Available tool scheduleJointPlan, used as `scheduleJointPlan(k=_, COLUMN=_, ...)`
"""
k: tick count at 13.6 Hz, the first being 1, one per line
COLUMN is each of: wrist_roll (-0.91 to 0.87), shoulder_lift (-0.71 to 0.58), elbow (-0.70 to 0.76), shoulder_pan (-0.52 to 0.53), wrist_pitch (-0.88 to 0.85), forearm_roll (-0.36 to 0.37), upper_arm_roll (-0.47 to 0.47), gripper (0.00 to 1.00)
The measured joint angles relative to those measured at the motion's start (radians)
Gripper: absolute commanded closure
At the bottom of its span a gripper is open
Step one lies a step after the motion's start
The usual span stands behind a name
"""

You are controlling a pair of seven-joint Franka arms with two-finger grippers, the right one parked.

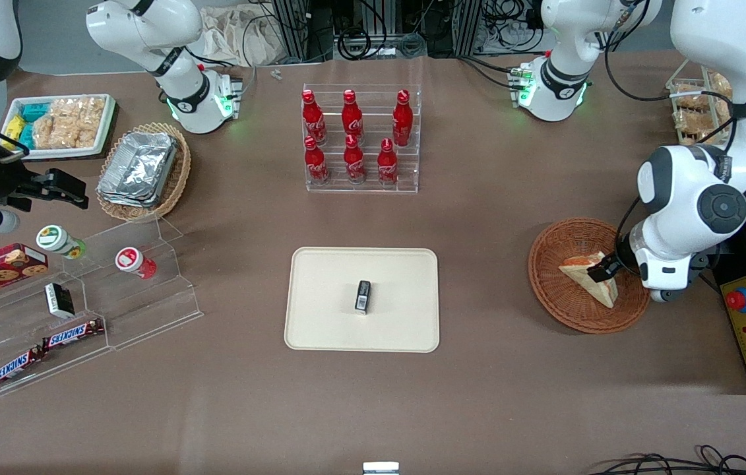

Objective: Place sandwich from basket to tray
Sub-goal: 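Lower the left gripper over the wrapped sandwich and close on it, then lift the sandwich out of the basket with the left gripper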

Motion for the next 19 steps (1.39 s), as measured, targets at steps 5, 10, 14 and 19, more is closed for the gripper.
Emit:
scheduleJointPlan(k=5, wrist_roll=-0.028, shoulder_lift=0.021, elbow=-0.016, shoulder_pan=0.0, wrist_pitch=0.033, forearm_roll=-0.003, upper_arm_roll=0.0, gripper=0.01)
scheduleJointPlan(k=10, wrist_roll=-0.043, shoulder_lift=0.068, elbow=-0.02, shoulder_pan=0.0, wrist_pitch=0.07, forearm_roll=-0.003, upper_arm_roll=0.0, gripper=0.01)
scheduleJointPlan(k=14, wrist_roll=-0.045, shoulder_lift=0.088, elbow=-0.02, shoulder_pan=0.0, wrist_pitch=0.074, forearm_roll=-0.003, upper_arm_roll=0.01, gripper=0.01)
scheduleJointPlan(k=19, wrist_roll=-0.045, shoulder_lift=0.099, elbow=-0.02, shoulder_pan=0.0, wrist_pitch=0.08, forearm_roll=-0.002, upper_arm_roll=0.012, gripper=0.87)
